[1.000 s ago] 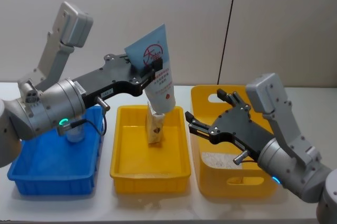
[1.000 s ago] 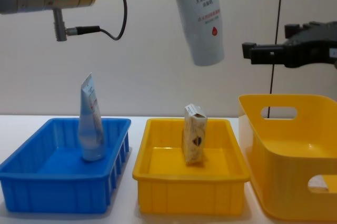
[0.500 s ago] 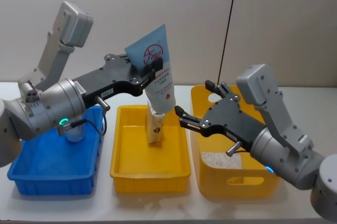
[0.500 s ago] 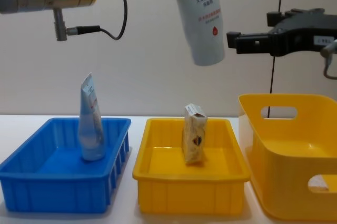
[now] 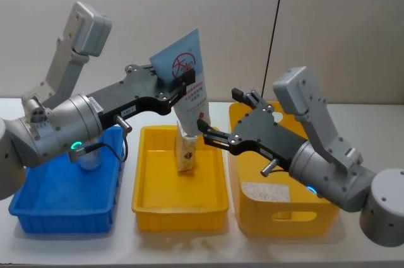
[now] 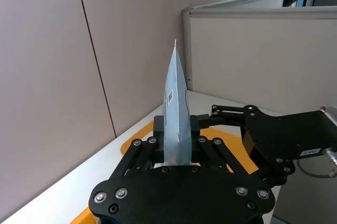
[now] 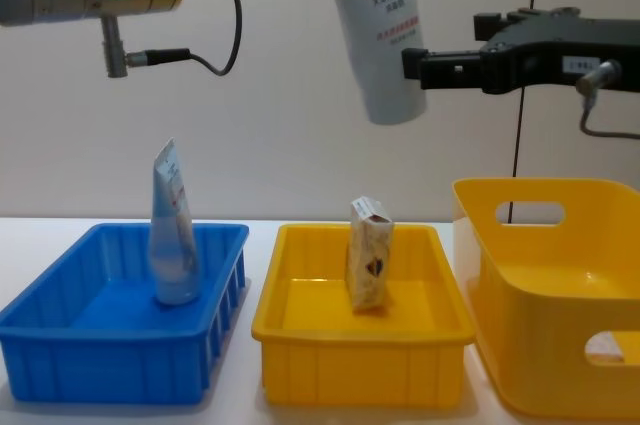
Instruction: Bimanual collaborative sorting of washing and personal care products
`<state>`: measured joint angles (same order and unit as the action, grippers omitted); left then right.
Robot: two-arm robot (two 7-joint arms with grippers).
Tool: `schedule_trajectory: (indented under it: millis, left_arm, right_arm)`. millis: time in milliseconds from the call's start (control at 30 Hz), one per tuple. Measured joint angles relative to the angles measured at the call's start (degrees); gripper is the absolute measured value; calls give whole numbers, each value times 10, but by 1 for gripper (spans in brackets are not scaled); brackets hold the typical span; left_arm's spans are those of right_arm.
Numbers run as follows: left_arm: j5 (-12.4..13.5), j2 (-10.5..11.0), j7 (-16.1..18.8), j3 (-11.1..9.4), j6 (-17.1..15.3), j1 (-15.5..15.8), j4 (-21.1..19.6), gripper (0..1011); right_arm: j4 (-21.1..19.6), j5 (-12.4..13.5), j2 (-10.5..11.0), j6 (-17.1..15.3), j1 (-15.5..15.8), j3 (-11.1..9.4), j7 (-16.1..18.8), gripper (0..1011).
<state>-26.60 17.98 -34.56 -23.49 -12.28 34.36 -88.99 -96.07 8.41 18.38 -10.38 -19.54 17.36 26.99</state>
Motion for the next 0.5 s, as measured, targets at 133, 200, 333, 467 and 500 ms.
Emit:
schedule_trajectory:
  millis: [133,200,333,467,500]
  left_arm:
    - [0,0,0,0,0,0,0,223]
    - [0,0,0,0,0,0,0,223]
    - [0,0,0,0,0,0,0,223]
    - [0,0,0,0,0,0,0,223]
    - [0,0,0,0,0,0,0,223]
  right_arm:
    - [18,6,-3,8,-13,6,11,1004]
    - [30,10,-5,13,-22,9,17,1003]
    - [50,16,-9,21,-37,17,29,1004]
    - [73,21,-13,31,-50,23,40,1004]
    - [81,22,-15,35,-56,26,44,1004]
